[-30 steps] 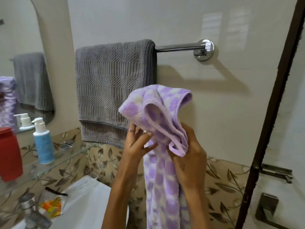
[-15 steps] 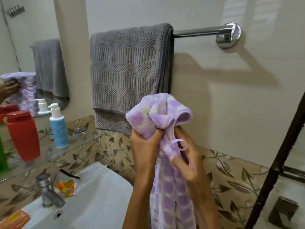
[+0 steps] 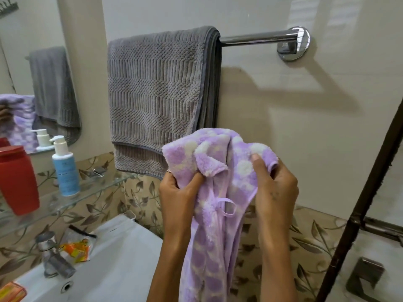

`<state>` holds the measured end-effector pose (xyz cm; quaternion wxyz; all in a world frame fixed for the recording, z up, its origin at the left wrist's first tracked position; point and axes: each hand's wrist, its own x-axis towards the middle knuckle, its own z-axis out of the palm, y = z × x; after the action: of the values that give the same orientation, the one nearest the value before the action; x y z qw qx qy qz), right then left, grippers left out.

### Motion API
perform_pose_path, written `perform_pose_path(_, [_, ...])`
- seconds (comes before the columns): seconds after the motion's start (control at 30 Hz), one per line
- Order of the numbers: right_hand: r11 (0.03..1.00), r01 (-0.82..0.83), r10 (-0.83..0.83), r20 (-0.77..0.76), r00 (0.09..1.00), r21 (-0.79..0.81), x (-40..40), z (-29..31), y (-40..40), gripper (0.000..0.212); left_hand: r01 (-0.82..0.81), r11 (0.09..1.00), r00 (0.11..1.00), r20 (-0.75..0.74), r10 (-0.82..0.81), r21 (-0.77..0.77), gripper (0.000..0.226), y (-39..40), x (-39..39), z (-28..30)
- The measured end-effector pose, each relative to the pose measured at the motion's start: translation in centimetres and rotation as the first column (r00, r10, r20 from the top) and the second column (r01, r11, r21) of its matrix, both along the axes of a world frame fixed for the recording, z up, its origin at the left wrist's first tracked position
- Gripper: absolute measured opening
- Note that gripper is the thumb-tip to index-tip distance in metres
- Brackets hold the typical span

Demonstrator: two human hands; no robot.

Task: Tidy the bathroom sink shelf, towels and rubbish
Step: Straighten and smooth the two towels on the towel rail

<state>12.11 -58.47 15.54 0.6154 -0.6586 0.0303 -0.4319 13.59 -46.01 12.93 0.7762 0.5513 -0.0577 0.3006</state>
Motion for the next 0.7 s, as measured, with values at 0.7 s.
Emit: perform_pose_path(0.7, [0.856, -0.18, 0.115, -0.161, 0.98, -0.485, -2.2, -1.3, 1.3, 0.031, -0.123, 0.956, 0.992, 0.045, 0.115, 0.267, 0.013, 0.0, -0.3, 0.0])
